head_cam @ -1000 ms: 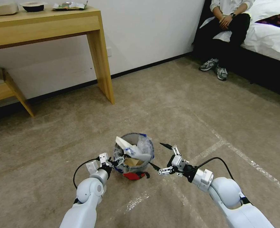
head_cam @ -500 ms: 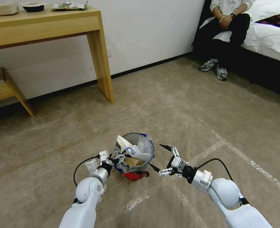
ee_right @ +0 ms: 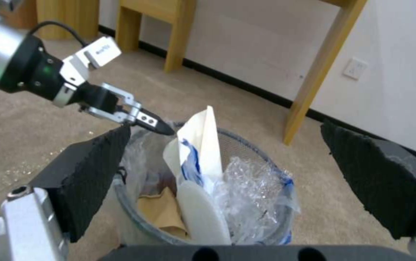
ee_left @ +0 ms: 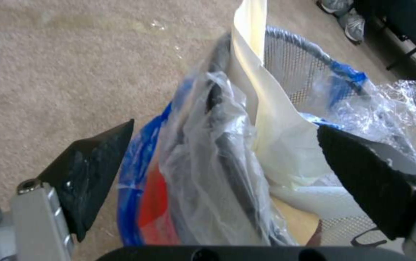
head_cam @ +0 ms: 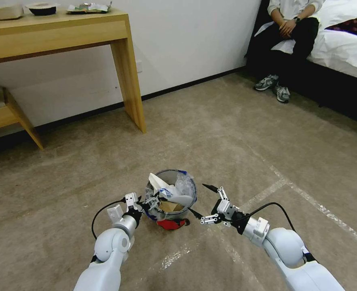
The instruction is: Pick up the trash bin and place the garbage on the floor into it.
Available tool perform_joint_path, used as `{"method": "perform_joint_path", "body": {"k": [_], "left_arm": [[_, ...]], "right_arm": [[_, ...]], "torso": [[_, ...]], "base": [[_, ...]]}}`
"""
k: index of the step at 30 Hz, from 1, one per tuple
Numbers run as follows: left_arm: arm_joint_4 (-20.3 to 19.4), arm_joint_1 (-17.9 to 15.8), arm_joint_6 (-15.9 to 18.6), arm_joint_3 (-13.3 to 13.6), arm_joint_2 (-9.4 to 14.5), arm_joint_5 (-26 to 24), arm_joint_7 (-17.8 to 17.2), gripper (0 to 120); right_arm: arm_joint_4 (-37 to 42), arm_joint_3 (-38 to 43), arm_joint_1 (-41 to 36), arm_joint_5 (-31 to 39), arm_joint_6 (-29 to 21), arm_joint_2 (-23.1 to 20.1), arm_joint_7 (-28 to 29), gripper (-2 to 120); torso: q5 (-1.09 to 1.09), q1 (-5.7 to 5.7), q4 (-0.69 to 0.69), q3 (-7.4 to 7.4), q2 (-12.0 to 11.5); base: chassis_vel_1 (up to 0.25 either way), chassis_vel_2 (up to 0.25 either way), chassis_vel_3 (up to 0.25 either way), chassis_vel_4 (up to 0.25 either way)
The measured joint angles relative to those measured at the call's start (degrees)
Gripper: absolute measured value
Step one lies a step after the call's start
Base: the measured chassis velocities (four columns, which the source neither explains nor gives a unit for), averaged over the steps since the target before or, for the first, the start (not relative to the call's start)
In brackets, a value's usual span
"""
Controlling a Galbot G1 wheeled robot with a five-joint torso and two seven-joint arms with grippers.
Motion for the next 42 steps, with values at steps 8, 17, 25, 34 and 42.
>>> {"method": "perform_joint_path", "body": {"k": [8,17,25,34,42], "left_arm": [[-2.58,1.72,-0.79,-0.93,0.30,0.94,0.72,100],[-8.30,5.16,-3.57,-2.30,0.51,3.32,2.31,100],[-12.47,8.92,-6.01,-3.47,0.34,7.62,3.77,100],[-17.46,14.06,-9.27,-5.70,-1.32,16.39,5.30,100],[-20.49,17.33,-11.91,-6.75,-2.98,20.44,6.16,100]], "right_arm": [[0.22,0.91,-0.41,0.35,-0.30,1.40,2.50,100],[1.28,3.65,-1.69,1.11,-0.99,3.96,8.09,100],[3.05,6.57,-3.89,1.44,-1.48,7.59,14.02,100],[6.20,11.93,-8.05,0.65,-1.50,11.47,20.85,100],[8.26,15.81,-11.43,-0.40,-0.02,13.82,23.82,100]], "torso": [[0.00,0.00,0.00,0.00,0.00],[0.00,0.00,0.00,0.00,0.00],[0.00,0.00,0.00,0.00,0.00],[0.00,0.00,0.00,-0.01,0.00],[0.00,0.00,0.00,-0.01,0.00]], "base": [[0.000,0.000,0.000,0.000],[0.000,0.000,0.000,0.000],[0.000,0.000,0.000,0.000],[0.000,0.000,0.000,0.000],[0.000,0.000,0.000,0.000]]}}
